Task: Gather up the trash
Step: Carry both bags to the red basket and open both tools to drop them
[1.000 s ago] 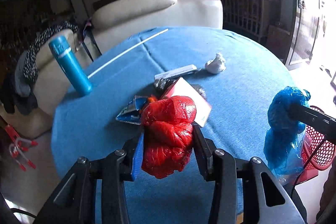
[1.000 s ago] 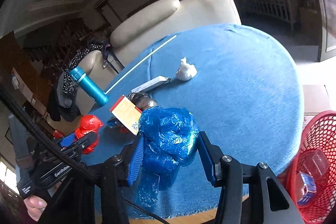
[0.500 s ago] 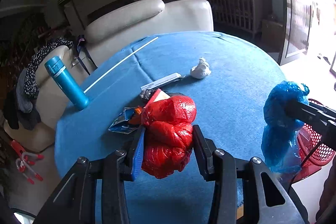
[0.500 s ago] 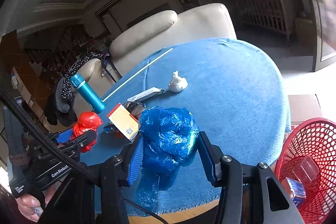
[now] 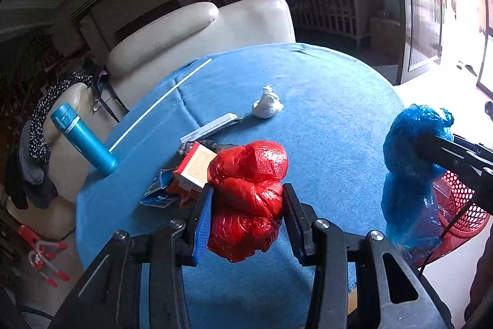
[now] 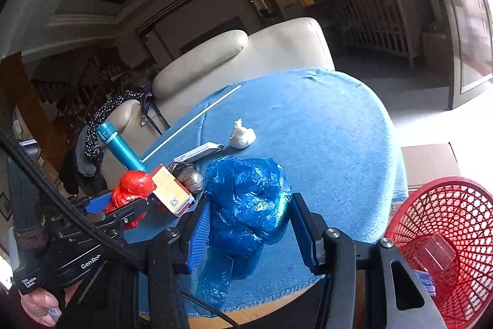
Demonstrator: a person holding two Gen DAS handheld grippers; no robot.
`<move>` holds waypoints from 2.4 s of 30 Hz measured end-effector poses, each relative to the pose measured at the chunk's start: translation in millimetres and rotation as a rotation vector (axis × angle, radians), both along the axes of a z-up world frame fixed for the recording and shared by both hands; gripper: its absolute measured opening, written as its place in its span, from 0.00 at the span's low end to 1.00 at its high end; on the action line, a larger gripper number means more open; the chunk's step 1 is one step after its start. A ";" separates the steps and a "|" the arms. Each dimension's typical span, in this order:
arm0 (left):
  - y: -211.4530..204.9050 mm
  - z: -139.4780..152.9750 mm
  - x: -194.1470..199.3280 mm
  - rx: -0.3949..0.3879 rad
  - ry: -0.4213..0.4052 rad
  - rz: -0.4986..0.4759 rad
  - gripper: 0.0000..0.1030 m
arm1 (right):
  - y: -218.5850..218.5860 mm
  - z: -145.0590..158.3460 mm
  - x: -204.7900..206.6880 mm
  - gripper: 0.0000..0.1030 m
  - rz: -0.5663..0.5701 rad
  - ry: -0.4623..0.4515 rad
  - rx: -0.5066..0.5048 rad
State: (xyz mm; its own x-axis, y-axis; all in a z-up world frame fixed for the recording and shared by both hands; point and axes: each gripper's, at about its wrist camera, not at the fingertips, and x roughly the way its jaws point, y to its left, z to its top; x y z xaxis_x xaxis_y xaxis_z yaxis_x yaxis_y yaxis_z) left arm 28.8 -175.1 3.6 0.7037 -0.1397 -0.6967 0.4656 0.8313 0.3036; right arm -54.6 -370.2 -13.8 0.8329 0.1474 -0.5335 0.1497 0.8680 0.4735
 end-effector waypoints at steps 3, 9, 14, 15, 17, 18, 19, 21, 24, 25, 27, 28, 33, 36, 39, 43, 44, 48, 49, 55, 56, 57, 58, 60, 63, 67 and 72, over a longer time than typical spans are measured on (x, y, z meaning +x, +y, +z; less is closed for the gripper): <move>-6.9 -1.5 -0.6 0.009 0.003 -0.008 0.43 | -6.5 -0.7 -3.8 0.51 -0.012 -0.001 0.002; -19.1 -3.3 -4.1 0.023 0.007 -0.033 0.43 | -20.9 -2.8 -11.6 0.51 -0.046 0.001 0.006; -30.1 -4.7 -8.0 0.037 0.008 -0.055 0.44 | -35.2 -5.0 -21.4 0.51 -0.085 0.003 0.011; -32.4 -5.0 -9.2 0.038 0.009 -0.060 0.44 | -37.5 -5.4 -23.6 0.51 -0.090 0.003 0.011; -37.7 -5.4 -11.8 0.044 0.007 -0.071 0.44 | -44.0 -5.8 -27.4 0.51 -0.108 0.002 0.013; -40.0 -5.4 -12.9 0.047 0.005 -0.076 0.44 | -45.3 -5.7 -28.5 0.51 -0.114 0.002 0.014; -42.5 -5.5 -14.3 0.048 0.005 -0.081 0.44 | -49.1 -6.1 -31.3 0.51 -0.124 0.001 0.016; -48.6 -5.8 -16.5 0.054 0.006 -0.094 0.44 | -54.6 -7.0 -35.7 0.51 -0.140 0.000 0.017; -58.0 -6.7 -21.4 0.066 0.000 -0.117 0.44 | -62.3 -8.4 -41.6 0.51 -0.160 0.000 0.020; -60.4 -7.0 -23.0 0.069 0.000 -0.125 0.44 | -65.7 -9.1 -44.5 0.51 -0.168 0.000 0.021; -66.9 -7.4 -25.9 0.079 -0.002 -0.142 0.44 | -71.5 -9.6 -49.0 0.51 -0.183 0.000 0.021; -70.3 -7.7 -27.0 0.083 -0.003 -0.151 0.44 | -74.7 -9.3 -51.0 0.51 -0.190 -0.001 0.020; -89.7 -10.6 -33.1 0.093 0.010 -0.206 0.44 | -90.7 -10.7 -64.8 0.51 -0.242 0.002 0.005; -102.6 -14.6 -37.4 0.095 0.029 -0.244 0.44 | -104.5 -13.4 -77.6 0.51 -0.285 0.011 0.001; -117.2 -18.0 -42.5 0.079 0.068 -0.297 0.44 | -117.7 -15.4 -89.2 0.51 -0.325 0.023 -0.006; -137.3 -21.8 -49.8 0.037 0.152 -0.387 0.44 | -137.8 -20.3 -106.8 0.51 -0.387 0.049 -0.011; -142.7 -22.9 -51.7 0.030 0.170 -0.409 0.44 | -143.2 -22.0 -111.8 0.51 -0.405 0.057 -0.012; -163.6 -27.1 -58.8 0.001 0.250 -0.496 0.45 | -157.6 -25.6 -128.7 0.52 -0.455 0.085 -0.026; -169.0 -27.0 -61.1 -0.010 0.269 -0.520 0.45 | -160.5 -26.5 -132.7 0.52 -0.465 0.092 -0.027; -198.3 -26.4 -74.1 -0.065 0.343 -0.626 0.57 | -175.6 -32.9 -151.5 0.56 -0.514 0.136 -0.011; -201.6 -25.9 -78.0 -0.074 0.344 -0.637 0.64 | -178.6 -34.0 -154.3 0.57 -0.519 0.143 0.003; -203.2 -24.7 -79.2 -0.081 0.343 -0.643 0.68 | -180.5 -35.3 -156.7 0.60 -0.525 0.146 0.016; -203.7 -23.4 -80.5 -0.088 0.341 -0.647 0.68 | -183.5 -36.0 -159.9 0.61 -0.535 0.148 0.030; -202.1 -21.0 -78.1 -0.101 0.340 -0.653 0.68 | -188.3 -36.2 -164.6 0.65 -0.548 0.144 0.052; -193.2 -19.5 -71.0 -0.106 0.330 -0.624 0.69 | -191.5 -31.9 -167.0 0.65 -0.561 0.132 0.045; -166.0 -19.7 -51.2 -0.127 0.336 -0.548 0.69 | -186.1 -26.8 -161.0 0.65 -0.559 0.118 0.032; -115.8 -20.3 -32.8 -0.109 0.283 -0.437 0.69 | -166.1 -24.0 -136.1 0.65 -0.497 0.114 0.012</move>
State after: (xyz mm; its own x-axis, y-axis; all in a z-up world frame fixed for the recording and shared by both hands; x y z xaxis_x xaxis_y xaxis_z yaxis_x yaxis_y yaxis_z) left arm -4.0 -290.9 -16.7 0.3506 -0.4604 -0.8156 0.8268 0.5611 0.0386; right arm -190.7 -536.3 -37.8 0.7406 -0.2450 -0.6257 0.5944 0.6731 0.4400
